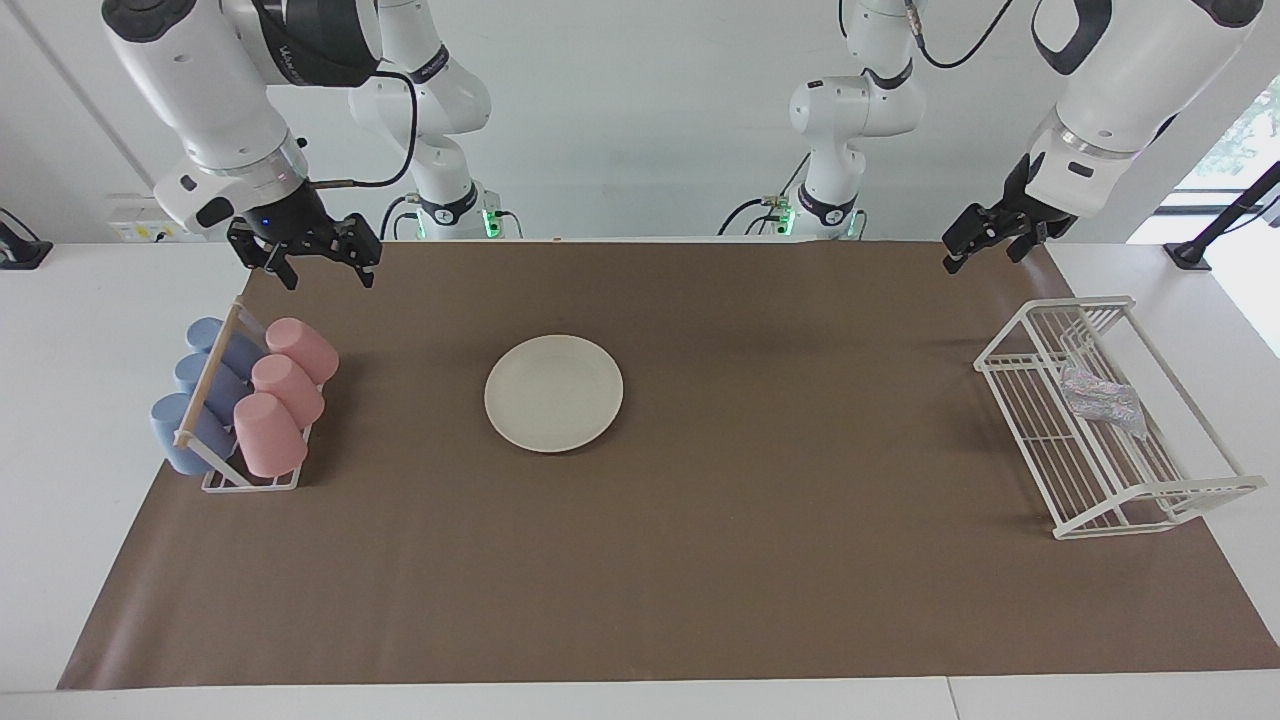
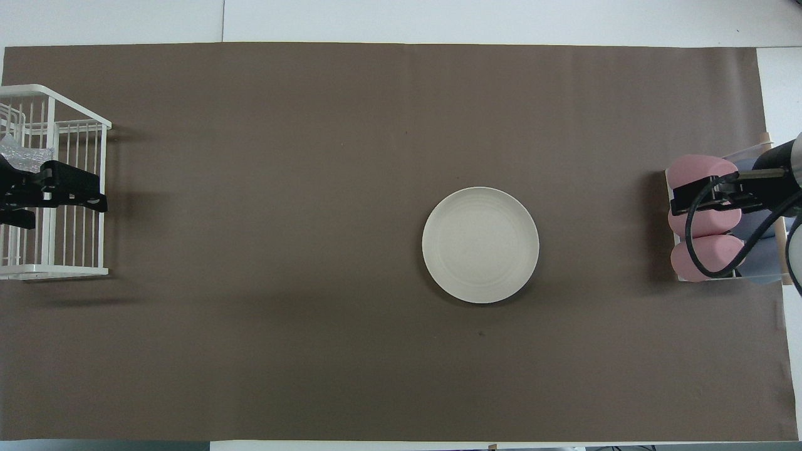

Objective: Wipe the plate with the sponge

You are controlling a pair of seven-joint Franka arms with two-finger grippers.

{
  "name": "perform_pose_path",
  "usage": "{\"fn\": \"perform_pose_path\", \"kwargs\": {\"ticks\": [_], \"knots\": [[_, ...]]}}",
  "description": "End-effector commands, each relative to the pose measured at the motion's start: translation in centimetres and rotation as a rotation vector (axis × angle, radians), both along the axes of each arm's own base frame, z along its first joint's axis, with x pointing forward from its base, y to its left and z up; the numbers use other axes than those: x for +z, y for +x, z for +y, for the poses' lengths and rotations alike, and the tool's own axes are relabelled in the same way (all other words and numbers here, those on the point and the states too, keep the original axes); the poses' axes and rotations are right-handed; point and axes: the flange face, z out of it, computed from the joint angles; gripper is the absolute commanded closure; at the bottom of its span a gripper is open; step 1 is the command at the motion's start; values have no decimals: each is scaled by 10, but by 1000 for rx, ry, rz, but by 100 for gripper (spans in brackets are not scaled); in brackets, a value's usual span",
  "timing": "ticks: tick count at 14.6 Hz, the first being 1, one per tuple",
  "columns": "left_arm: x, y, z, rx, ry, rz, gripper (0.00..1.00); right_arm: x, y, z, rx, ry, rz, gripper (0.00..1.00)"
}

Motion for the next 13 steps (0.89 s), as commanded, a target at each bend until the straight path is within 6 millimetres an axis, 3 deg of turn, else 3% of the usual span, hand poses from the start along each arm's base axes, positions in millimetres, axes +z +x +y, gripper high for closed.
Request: {"fn": "perform_pose_path", "kwargs": {"ticks": [1,9,13], "knots": [[1,-3,3,5,-12,-16,0,4,-2,1,-4,-10,0,0],[4,5,3,65,-11,-79,0,4,-2,1,-5,-10,0,0],[-8,8,6,32,168,-77,0,4,-2,1,-5,-10,0,0]]}}
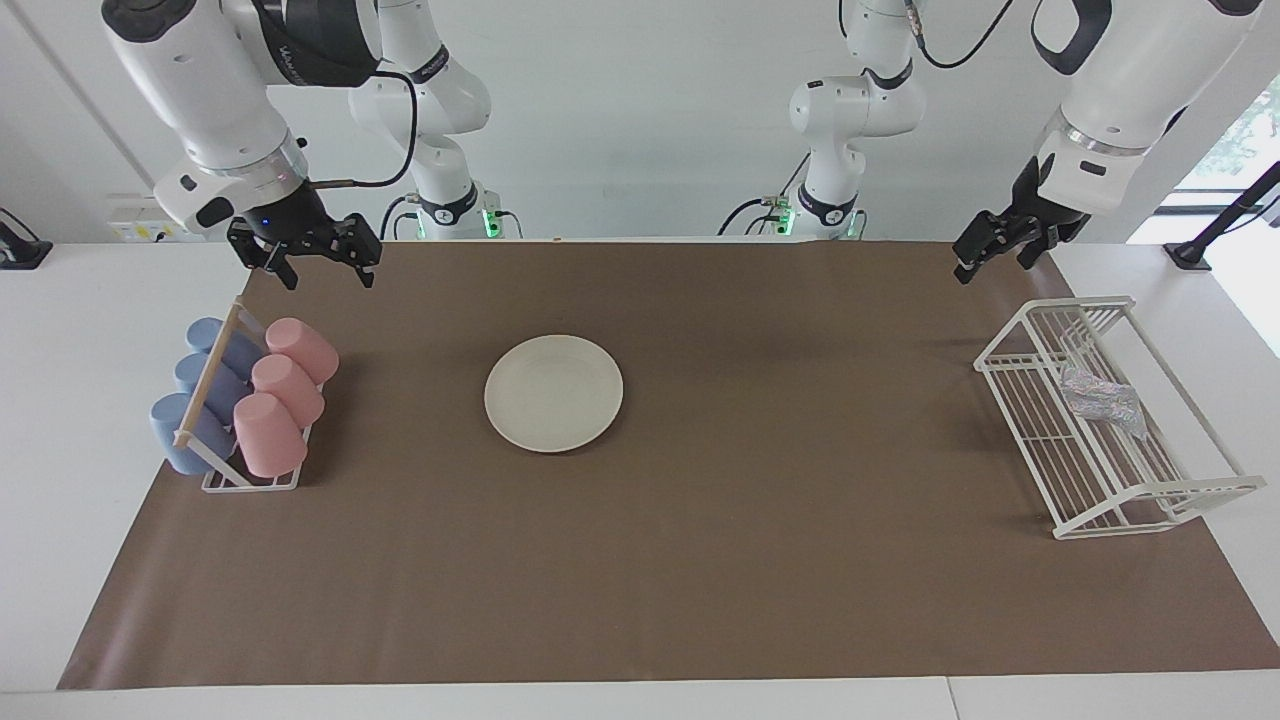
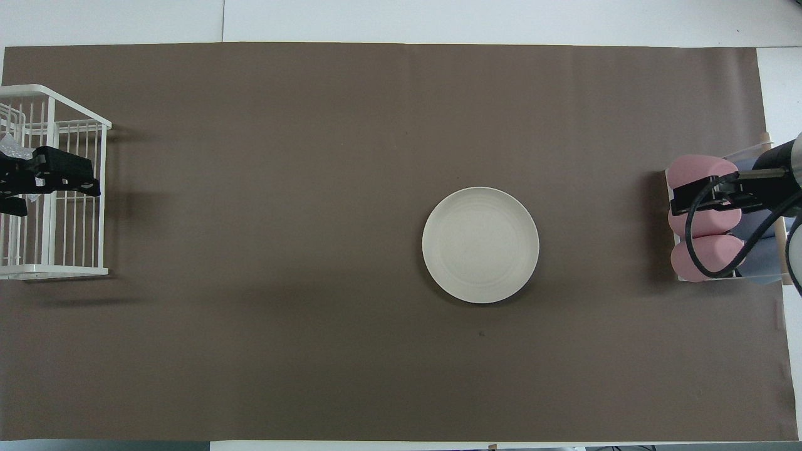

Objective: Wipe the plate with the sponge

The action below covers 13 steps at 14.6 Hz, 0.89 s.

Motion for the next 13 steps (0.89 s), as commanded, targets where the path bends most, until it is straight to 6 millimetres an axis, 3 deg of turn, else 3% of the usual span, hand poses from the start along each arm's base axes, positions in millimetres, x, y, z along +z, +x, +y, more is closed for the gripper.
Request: {"fn": "perform_pose_path", "kwargs": {"ticks": [1,3,9,13], "knots": [[-14,3,-8,-14,136,-11,0,4,-2,1,-5,-10,0,0],[-39,16,-21,-47,287,-17,0,3,-2,1,-4,-10,1,0],[-142,64,-21,-96,628,-51,0,4,-2,1,-5,-10,0,0],[-197,69,-9,-188,805,-107,0,4,-2,3,-7,-10,-2,0]]}}
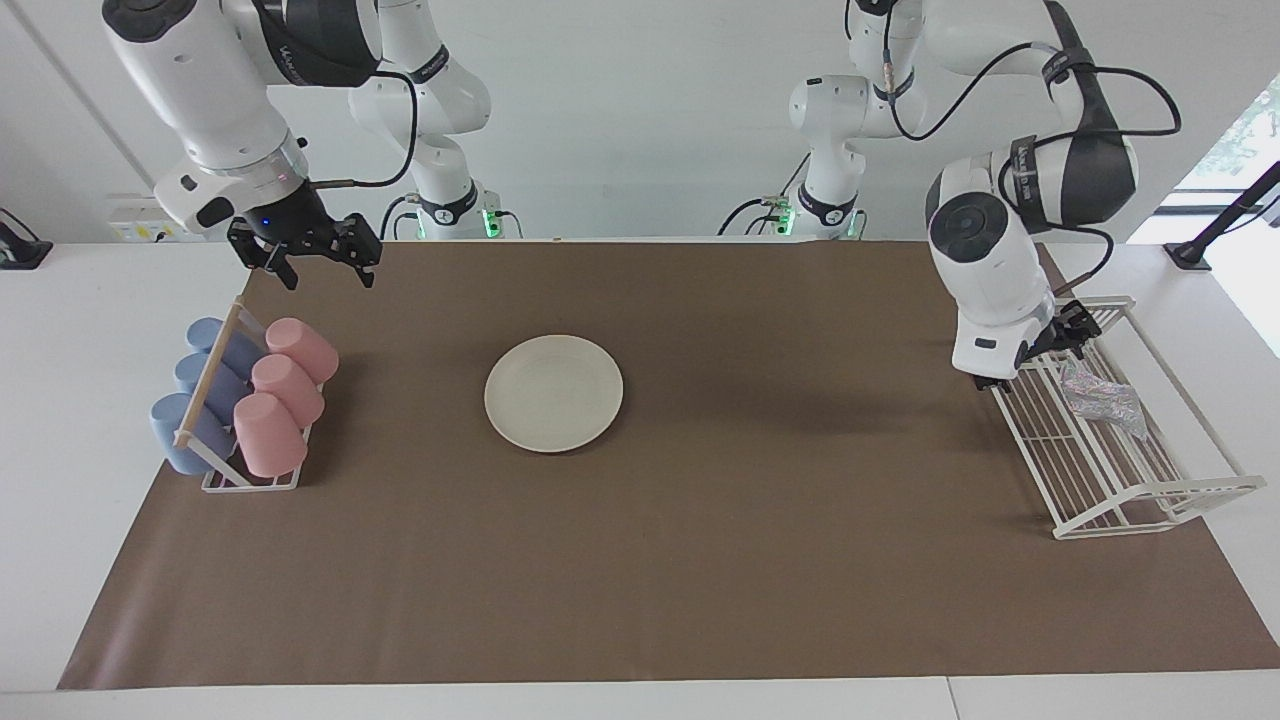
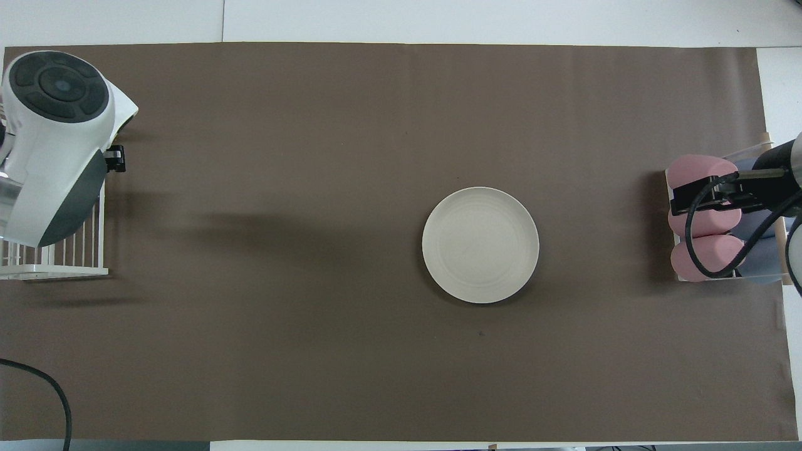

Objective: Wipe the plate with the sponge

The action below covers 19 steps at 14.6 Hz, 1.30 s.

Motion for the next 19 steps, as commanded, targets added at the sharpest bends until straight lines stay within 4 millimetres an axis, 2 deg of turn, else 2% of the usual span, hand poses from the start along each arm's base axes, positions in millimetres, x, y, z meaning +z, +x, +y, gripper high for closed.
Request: {"fn": "perform_pose_path", "kwargs": {"ticks": [1,2,7,12,13,15,18,19], "knots": [[-28,-1,7,-38,103,-44,0,4,-3,3,-14,-10,0,0],[-36,2,11,-48,135,-41,0,4,-3,6,-14,-11,1,0],[-43,4,38,-47,167,-39,0,4,-3,7,-13,-11,0,0],[-43,6,42,-46,158,-60,1,4,-4,8,-13,-11,0,0],[-43,6,41,-40,155,-70,11,4,-4,9,-13,-9,0,0],[-45,6,39,-35,145,-89,38,3,-4,8,-13,-11,1,0],[-46,7,40,-35,129,-111,97,3,-5,8,-13,-11,1,0],[-46,8,43,-32,128,-114,100,3,-5,8,-13,-11,1,0]]}}
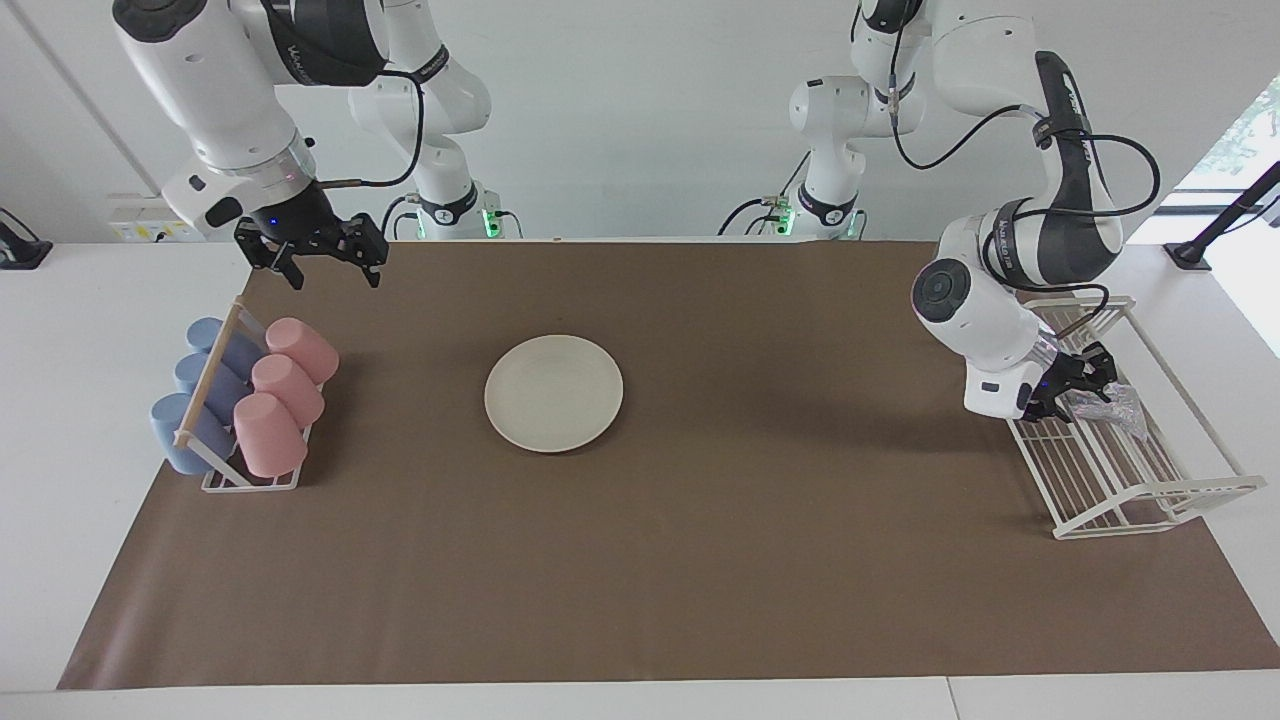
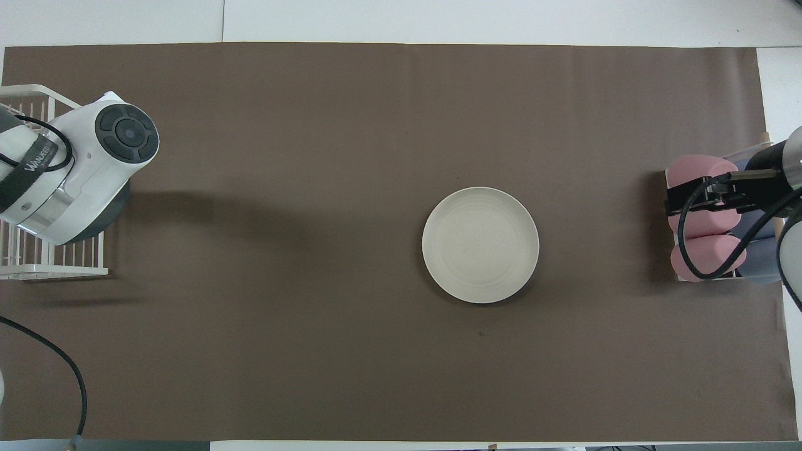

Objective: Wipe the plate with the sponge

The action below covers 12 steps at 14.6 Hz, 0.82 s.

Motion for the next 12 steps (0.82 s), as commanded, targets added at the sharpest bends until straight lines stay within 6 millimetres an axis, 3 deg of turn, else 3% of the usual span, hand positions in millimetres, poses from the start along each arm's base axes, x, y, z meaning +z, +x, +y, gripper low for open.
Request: {"fn": "perform_pose_path", "kwargs": {"ticks": [1,7,12], "knots": [[-2,-2,9,-6,-4,-30,100,3,-4,1,-16,-10,3,0],[2,0,9,-2,-4,-39,100,4,0,1,-32,-10,-34,0],[51,7,3,33,-25,-26,100,4,-1,2,-116,-13,-31,0]]}}
